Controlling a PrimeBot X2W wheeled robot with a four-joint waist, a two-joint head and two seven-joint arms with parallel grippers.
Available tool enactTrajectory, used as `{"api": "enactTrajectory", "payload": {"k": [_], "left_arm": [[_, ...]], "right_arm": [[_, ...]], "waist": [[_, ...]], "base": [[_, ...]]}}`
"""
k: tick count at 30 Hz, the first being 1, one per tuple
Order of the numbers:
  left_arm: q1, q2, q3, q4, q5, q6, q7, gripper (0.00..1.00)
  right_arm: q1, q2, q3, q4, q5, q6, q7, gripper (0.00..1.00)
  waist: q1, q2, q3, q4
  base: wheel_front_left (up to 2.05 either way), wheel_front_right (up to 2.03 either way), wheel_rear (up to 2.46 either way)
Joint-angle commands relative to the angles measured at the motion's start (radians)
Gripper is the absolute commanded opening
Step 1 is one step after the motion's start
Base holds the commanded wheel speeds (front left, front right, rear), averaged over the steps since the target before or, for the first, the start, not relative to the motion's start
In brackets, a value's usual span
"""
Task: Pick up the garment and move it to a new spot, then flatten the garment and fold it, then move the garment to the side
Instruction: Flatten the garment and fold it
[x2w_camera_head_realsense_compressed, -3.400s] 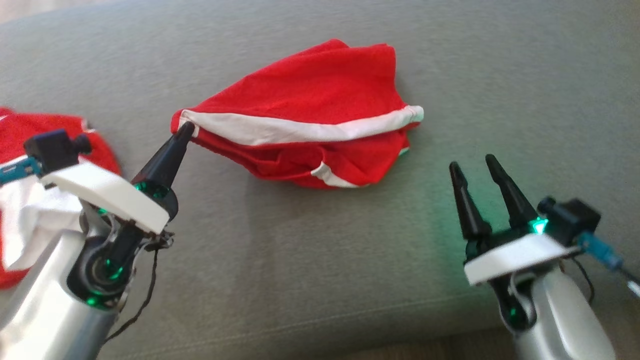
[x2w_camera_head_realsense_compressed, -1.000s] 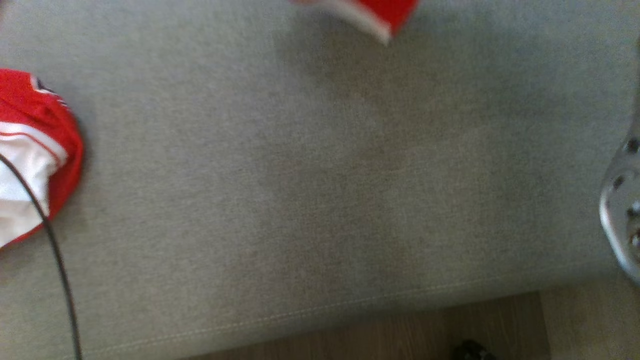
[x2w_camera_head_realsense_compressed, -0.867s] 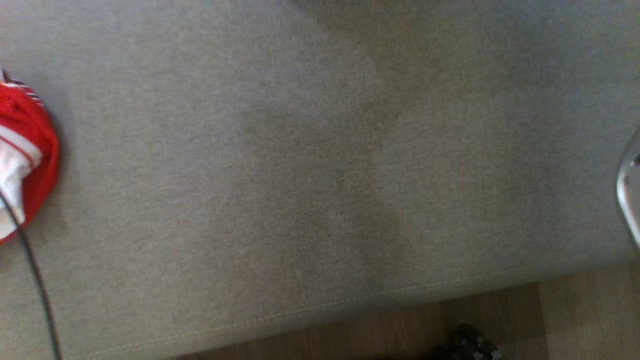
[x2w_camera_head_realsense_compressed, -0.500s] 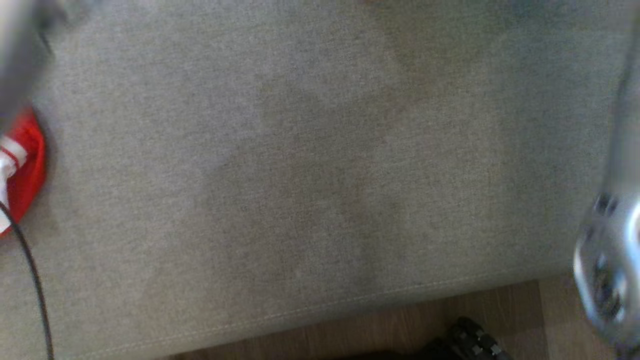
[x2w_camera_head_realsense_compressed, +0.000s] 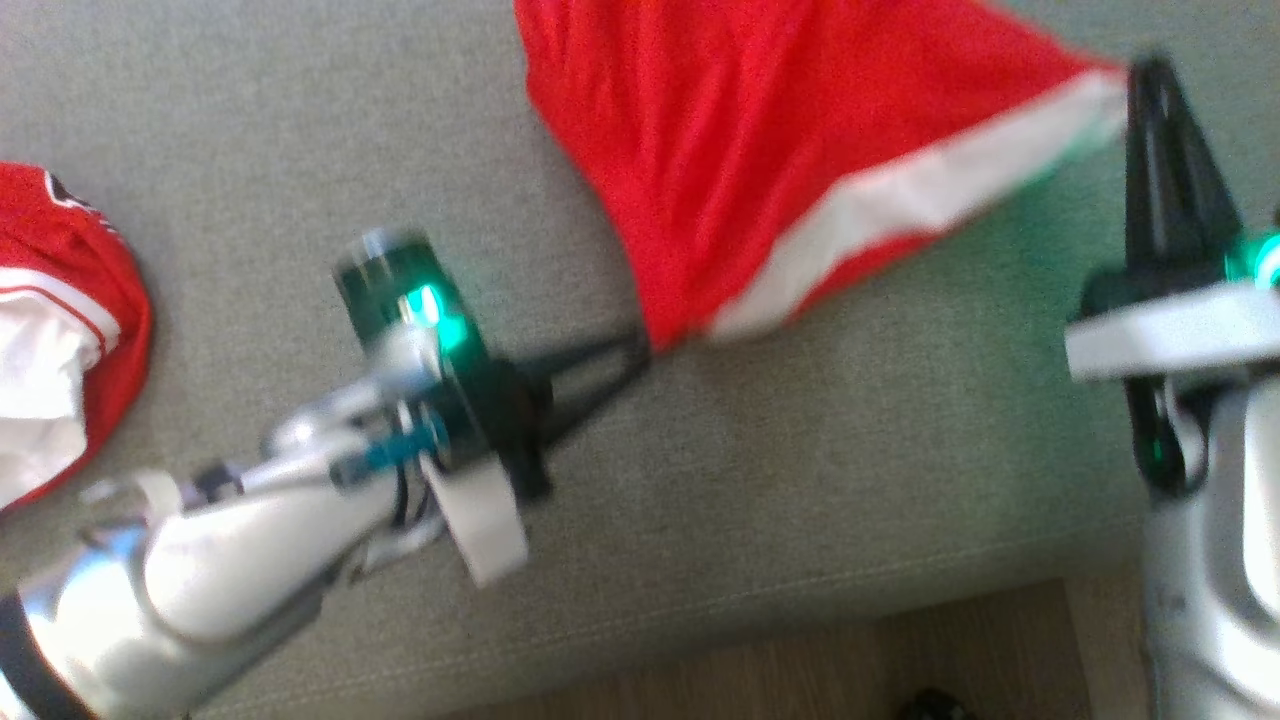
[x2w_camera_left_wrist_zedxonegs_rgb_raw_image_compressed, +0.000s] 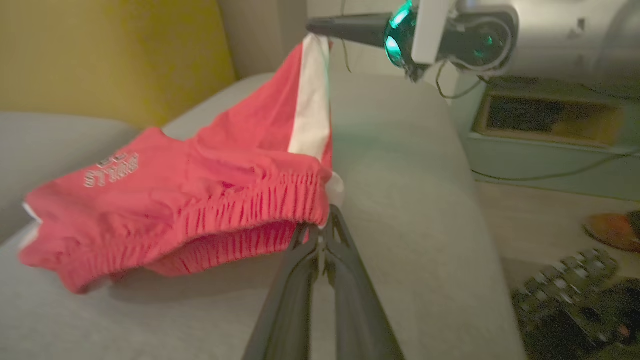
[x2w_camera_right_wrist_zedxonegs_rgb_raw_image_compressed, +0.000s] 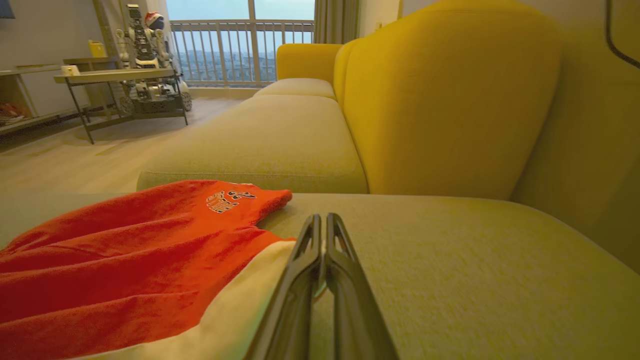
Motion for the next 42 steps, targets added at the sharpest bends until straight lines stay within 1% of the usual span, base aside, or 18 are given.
{"api": "enactTrajectory", "payload": {"k": [1,8,9,10,12,13,14,17,20,21,22,23,24,27,28,32,37,42], "left_arm": [[-0.008,0.044,0.017,-0.033,0.013,0.001,-0.005,0.0],[0.098,0.08,-0.064,-0.033,0.086,0.001,-0.005,0.0],[0.123,0.083,-0.073,-0.038,0.077,0.001,-0.005,0.0],[0.123,0.083,-0.073,-0.038,0.077,0.001,-0.005,0.0],[0.148,0.068,-0.052,-0.062,0.007,0.001,-0.005,0.0],[0.161,0.057,-0.02,-0.077,-0.039,0.001,-0.005,0.0],[0.186,0.028,0.051,-0.102,-0.134,0.001,-0.005,0.0],[0.211,-0.027,0.148,-0.127,-0.281,0.001,-0.005,0.0],[0.223,-0.086,0.231,-0.117,-0.422,0.001,-0.005,0.0],[0.223,-0.086,0.231,-0.117,-0.422,0.001,-0.005,0.0],[0.225,-0.107,0.257,-0.108,-0.47,0.001,-0.005,0.0],[0.227,-0.148,0.297,-0.085,-0.564,0.001,-0.005,0.0],[0.227,-0.148,0.297,-0.085,-0.564,0.001,-0.005,0.0],[0.202,-0.204,0.312,-0.009,-0.697,0.001,-0.005,0.0],[0.202,-0.204,0.312,-0.009,-0.697,0.001,-0.005,0.0],[0.161,-0.279,0.329,0.089,-0.81,0.001,-0.005,0.0],[0.101,-0.368,0.347,0.184,-0.915,0.001,-0.004,0.0],[0.05,-0.391,0.321,0.227,-0.944,0.001,0.004,0.0]], "right_arm": [[0.031,0.008,0.006,-0.057,0.006,0.0,0.005,0.0],[0.276,0.008,-0.077,-0.232,0.019,0.0,0.033,0.0],[0.321,0.008,-0.102,-0.293,0.017,0.0,0.045,0.0],[0.321,0.008,-0.102,-0.293,0.017,0.0,0.045,0.0],[0.341,0.008,-0.117,-0.345,0.018,0.0,0.058,0.0],[0.34,0.008,-0.121,-0.361,0.017,0.0,0.066,0.0],[0.319,0.008,-0.124,-0.374,-0.009,0.0,0.082,0.0],[0.242,0.008,-0.128,-0.355,-0.066,0.0,0.112,0.0],[0.128,0.008,-0.134,-0.31,-0.14,0.0,0.161,0.0],[0.128,0.008,-0.134,-0.31,-0.14,0.0,0.161,0.0],[0.081,0.008,-0.136,-0.292,-0.162,0.0,0.176,0.0],[-0.005,0.008,-0.13,-0.244,-0.231,0.0,0.218,0.0],[-0.005,0.008,-0.13,-0.244,-0.231,0.0,0.218,0.0],[-0.185,0.008,-0.137,-0.124,-0.342,0.0,0.275,0.0],[-0.185,0.008,-0.137,-0.124,-0.342,0.0,0.275,0.0],[-0.338,0.007,-0.17,0.03,-0.455,0.0,0.303,0.0],[-0.496,-0.016,-0.172,0.206,-0.544,0.0,0.27,0.0],[-0.629,-0.053,-0.115,0.376,-0.61,0.0,0.205,0.0]], "waist": [[0.0002,-0.0001,-0.027,-0.006],[0.0002,-0.0001,-0.06,0.002],[0.0002,-0.0001,-0.058,0.007],[0.0002,-0.0001,-0.058,0.007],[0.0002,-0.0001,-0.052,0.014],[0.0002,-0.0001,-0.049,0.02],[0.0002,-0.0001,-0.043,0.036],[0.0002,-0.0001,-0.037,0.066],[0.0002,-0.0001,-0.028,0.096],[0.0002,-0.0001,-0.028,0.096],[0.0002,-0.0001,-0.024,0.105],[0.0002,-0.0001,-0.015,0.124],[0.0002,-0.0001,-0.015,0.124],[0.0002,-0.0001,0.01,0.167],[0.0002,-0.0001,0.01,0.167],[0.0002,-0.0001,0.046,0.22],[0.0002,-0.0001,0.093,0.275],[0.0002,-0.0001,0.126,0.303]], "base": [[0.0,0.0,0.0],[0.0,0.0,0.0],[0.0,0.0,0.0],[0.0,0.0,0.0],[0.0,0.0,0.0],[0.0,0.0,0.0],[0.0,0.0,0.0],[0.0,0.0,0.0],[0.0,0.0,0.0],[0.0,0.0,0.0],[0.0,0.0,0.0],[0.0,0.0,0.0],[0.0,0.0,0.0],[0.0,0.0,0.0],[0.0,0.0,0.0],[0.0,0.0,0.0],[0.0,0.0,0.0],[0.0,0.0,0.0]]}}
